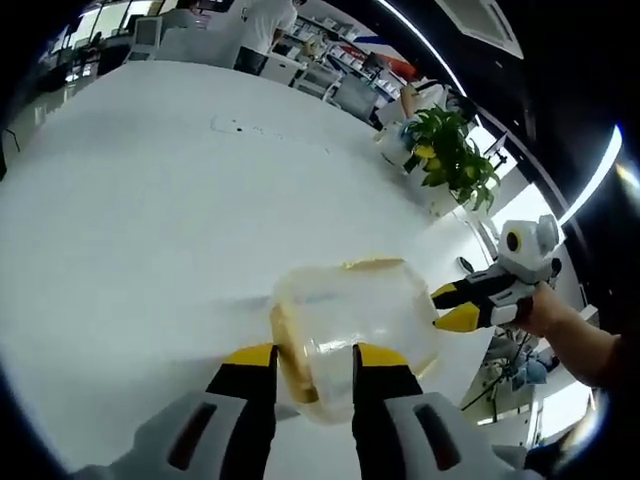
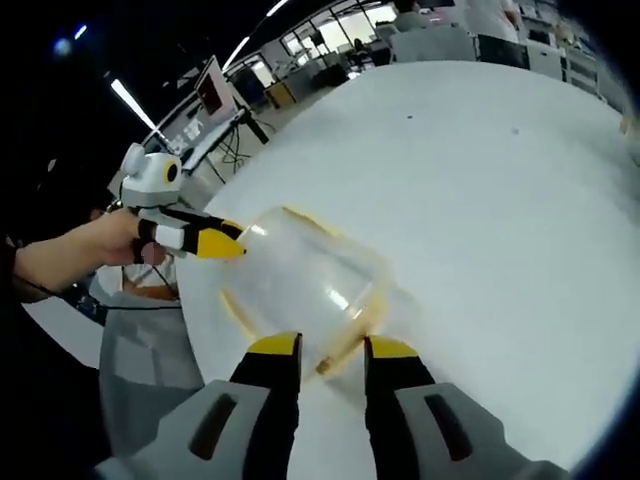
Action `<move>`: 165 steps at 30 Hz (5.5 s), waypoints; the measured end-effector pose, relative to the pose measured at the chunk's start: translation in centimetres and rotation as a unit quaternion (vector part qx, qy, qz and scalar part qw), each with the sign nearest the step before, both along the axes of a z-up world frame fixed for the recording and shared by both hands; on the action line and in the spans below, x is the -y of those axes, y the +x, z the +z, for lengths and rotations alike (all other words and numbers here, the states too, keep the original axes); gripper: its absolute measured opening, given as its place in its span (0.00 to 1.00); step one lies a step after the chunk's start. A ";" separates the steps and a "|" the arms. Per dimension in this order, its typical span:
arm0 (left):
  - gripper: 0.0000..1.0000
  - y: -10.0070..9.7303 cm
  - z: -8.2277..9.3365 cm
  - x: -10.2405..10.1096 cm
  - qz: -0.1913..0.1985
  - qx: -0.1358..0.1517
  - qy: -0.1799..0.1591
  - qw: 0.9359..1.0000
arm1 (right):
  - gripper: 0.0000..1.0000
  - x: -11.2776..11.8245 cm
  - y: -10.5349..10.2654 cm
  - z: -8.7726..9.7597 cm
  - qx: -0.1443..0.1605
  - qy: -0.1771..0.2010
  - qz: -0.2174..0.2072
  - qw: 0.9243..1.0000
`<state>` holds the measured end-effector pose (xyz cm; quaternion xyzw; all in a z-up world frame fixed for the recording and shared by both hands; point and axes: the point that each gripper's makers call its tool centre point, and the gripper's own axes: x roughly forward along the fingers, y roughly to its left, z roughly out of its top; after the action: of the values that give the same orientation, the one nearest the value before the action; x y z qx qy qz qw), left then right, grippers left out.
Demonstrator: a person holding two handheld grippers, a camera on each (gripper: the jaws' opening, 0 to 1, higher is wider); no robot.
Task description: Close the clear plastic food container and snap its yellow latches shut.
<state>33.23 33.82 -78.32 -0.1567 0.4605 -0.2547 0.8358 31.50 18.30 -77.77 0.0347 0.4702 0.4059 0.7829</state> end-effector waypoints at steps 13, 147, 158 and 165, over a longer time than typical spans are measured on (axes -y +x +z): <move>0.27 0.9 1.8 0.4 -0.092 0.106 0.102 0.985 | 0.33 0.4 0.7 0.3 0.098 -0.058 0.062 0.991; 0.36 -3.2 0.5 9.1 -0.434 0.262 0.297 0.809 | 0.37 -8.1 2.8 -0.4 0.050 -0.201 0.445 0.872; 0.56 -4.9 0.2 9.0 -0.474 0.237 0.301 0.793 | 0.37 -8.6 3.5 0.9 0.201 -0.160 0.380 0.889; 0.57 -4.9 1.0 8.7 -0.490 0.231 0.299 0.785 | 0.41 -7.7 3.5 1.6 0.218 -0.167 0.367 0.889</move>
<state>28.29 25.14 -77.28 0.4115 0.3216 -0.5083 0.6847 35.02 25.96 -76.17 -0.3610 0.3279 0.5772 0.6550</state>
